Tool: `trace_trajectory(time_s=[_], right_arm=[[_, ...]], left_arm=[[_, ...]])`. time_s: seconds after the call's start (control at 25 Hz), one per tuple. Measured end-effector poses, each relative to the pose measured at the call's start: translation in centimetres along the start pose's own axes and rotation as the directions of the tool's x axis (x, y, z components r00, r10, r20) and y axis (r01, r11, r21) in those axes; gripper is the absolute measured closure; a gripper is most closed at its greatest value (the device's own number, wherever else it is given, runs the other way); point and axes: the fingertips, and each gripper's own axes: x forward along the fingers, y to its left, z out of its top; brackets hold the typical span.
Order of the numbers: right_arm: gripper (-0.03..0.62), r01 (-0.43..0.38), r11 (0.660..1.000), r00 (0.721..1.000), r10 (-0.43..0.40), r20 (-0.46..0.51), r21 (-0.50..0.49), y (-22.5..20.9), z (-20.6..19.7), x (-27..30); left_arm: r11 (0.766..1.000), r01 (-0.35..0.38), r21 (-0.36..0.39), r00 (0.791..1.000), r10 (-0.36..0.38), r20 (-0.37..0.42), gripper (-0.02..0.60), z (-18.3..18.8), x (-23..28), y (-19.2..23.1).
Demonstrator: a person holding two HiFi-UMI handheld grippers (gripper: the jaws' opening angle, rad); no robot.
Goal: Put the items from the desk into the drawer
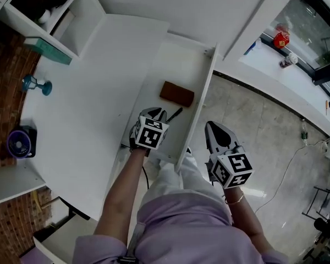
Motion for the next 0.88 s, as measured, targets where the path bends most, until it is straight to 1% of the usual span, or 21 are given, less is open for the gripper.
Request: trace_trajectory(time_s=[0.12,0.24,0.36,0.48,0.6,0.88], right_arm=[[0.591,-0.027,1.0,1.0,0.027,0.001,-0.015,0.7,0.1,0.3],[0.591,-0.051,0.998,0.999,0.051,0.001,-0.032,1.4,0.3,0.5],[0.591,-0.071,0.996,0.997,0.071,0.002,-0.048,2.0,0.5,0.7],[0.591,-0.09,0.994,0.996,0.09,0.003,-0.062,2.7,0.7,1.0],[0.591,-0.112,0.99,0.994,0.112,0.001,-0.081,3.6,1.0,1.2],[0.591,-0.166,0.979,0.986,0.166,-0.006,-0.117,5.7,1.4,2.1]], left_arm=[[0.999,-0.045,-0.029,0.997,0.046,0.069,0.538,1.2,-2.6,0.9],[0.995,-0.081,-0.063,0.99,0.088,0.114,0.546,1.6,-4.9,1.4],[0.989,-0.108,-0.097,0.98,0.123,0.156,0.555,1.9,-6.9,1.9],[0.981,-0.127,-0.146,0.968,0.155,0.198,0.561,1.9,-8.8,2.4],[0.969,-0.153,-0.193,0.951,0.197,0.238,0.566,2.0,-11.0,3.0],[0.935,-0.209,-0.285,0.9,0.299,0.318,0.578,1.7,-15.8,4.6]])
